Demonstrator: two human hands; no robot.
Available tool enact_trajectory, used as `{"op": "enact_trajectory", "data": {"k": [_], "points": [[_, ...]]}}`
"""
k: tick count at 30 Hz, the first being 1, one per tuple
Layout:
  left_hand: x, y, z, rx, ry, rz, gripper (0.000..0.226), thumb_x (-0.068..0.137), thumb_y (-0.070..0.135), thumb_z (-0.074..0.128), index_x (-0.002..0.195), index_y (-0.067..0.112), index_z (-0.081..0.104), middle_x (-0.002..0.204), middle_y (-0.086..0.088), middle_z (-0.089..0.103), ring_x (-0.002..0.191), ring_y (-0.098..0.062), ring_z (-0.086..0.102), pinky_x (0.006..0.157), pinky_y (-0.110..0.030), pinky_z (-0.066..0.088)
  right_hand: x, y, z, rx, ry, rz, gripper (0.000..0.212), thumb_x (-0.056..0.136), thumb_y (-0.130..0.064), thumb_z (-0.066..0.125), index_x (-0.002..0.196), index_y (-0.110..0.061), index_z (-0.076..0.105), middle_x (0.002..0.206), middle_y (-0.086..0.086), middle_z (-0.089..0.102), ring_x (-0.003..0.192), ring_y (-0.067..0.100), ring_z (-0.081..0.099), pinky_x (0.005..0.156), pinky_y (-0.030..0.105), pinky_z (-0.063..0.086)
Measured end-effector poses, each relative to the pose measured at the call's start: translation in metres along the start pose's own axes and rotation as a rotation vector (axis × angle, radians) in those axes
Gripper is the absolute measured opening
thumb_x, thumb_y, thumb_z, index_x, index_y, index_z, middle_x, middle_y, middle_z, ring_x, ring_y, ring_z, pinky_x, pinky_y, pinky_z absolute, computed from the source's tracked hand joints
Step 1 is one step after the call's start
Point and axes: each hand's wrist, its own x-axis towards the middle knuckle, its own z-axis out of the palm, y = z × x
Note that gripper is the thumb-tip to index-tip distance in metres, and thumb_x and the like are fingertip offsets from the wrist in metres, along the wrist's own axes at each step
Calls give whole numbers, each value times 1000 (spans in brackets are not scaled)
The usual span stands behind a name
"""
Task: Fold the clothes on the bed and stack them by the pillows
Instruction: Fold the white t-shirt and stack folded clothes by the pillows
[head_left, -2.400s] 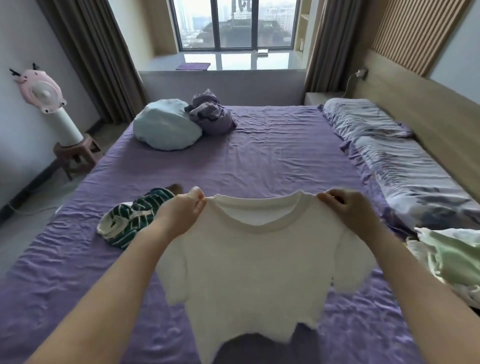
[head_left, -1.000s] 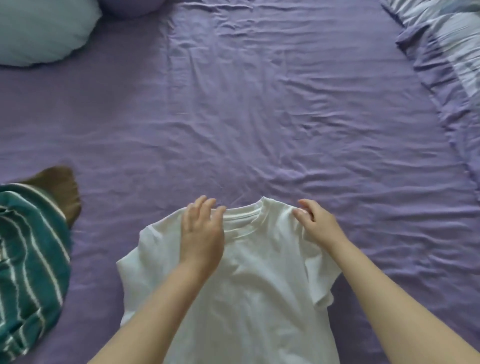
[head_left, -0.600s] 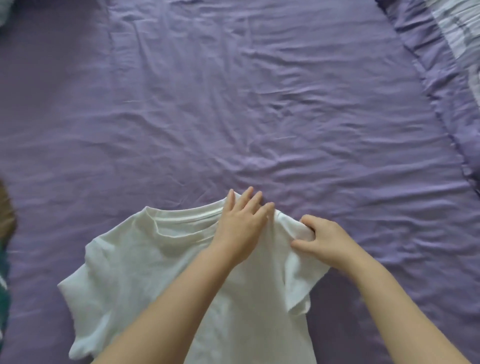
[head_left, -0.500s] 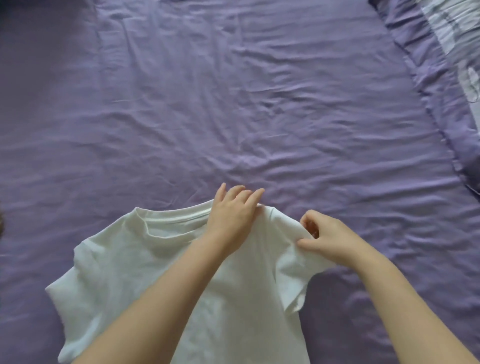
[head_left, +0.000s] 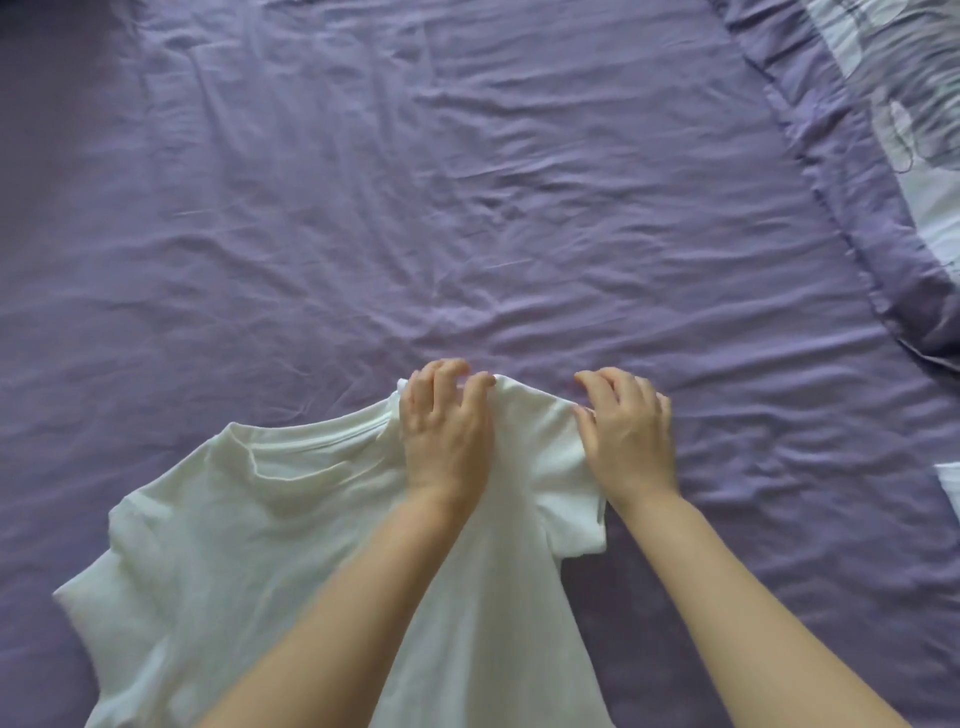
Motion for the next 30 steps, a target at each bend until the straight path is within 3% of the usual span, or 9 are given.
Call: {"op": "enact_trajectory", "data": {"k": [3,6,9,13,16,23,24,27,30], "points": [[-44,2,10,-50,42,188,21,77,8,63,95,17,69,108,-8,64,111,-28,51,97,-44,37,-37,-7,4,37,167,-72,30,86,-17,60,115,-12,63,124,12,59,119,30,54,98,45,37],[-81,-6,16,47,-115,220,33,88,24,50,116,20,67,129,-10,59,127,-32,48,105,-55,29,-80,-12,13,9,-76,-228,41,92,-35,42,129,-23,55,140,8,49,134,28,40,108,54,27],[-96,-24,7,148,-288,151,50,88,41,40,131,23,56,141,-14,49,131,-38,44,107,-62,29,-94,0,15,-179,-234,-270,48,90,-40,35,133,-28,52,143,7,46,134,31,38,102,66,29],[-112,-54,-20,222,-408,81,51,87,46,43,132,25,56,140,-12,51,129,-39,45,100,-65,35,-87,-15,0,-179,-236,-207,46,80,-26,68,125,-21,60,141,12,48,135,37,36,103,68,24],[-123,-77,-42,213,-444,-44,53,87,39,61,137,27,50,149,-9,38,138,-35,35,108,-61,25,-94,-63,-8,-117,-238,-294,47,76,-30,72,120,-18,63,138,13,50,133,37,38,102,66,29],[-155,-171,-101,144,-214,-395,52,85,12,62,135,16,51,147,-17,38,139,-34,31,113,-52,22,-130,-182,15,-67,-441,-552,61,62,-42,81,119,-27,64,131,9,58,123,35,51,91,57,45],[-157,-187,-109,160,-206,-449,54,88,14,58,140,15,44,150,-16,33,141,-32,27,114,-49,20,-133,-194,21,-71,-478,-583,61,69,-43,76,125,-27,59,137,10,53,129,37,44,97,60,39],[-156,-231,-127,90,-206,-605,64,94,20,49,150,15,19,157,-10,18,144,-27,15,116,-43,15,-138,-224,49,-72,-556,-677,62,92,-46,46,147,-30,23,158,8,11,144,38,-2,110,61,-6],[-145,-256,-137,-157,-240,-674,74,89,20,57,151,16,16,145,-10,41,133,-30,35,108,-44,30,-133,-253,68,-116,-538,-684,63,94,-52,32,149,-34,6,159,4,-8,143,33,-16,106,61,-16]]}}
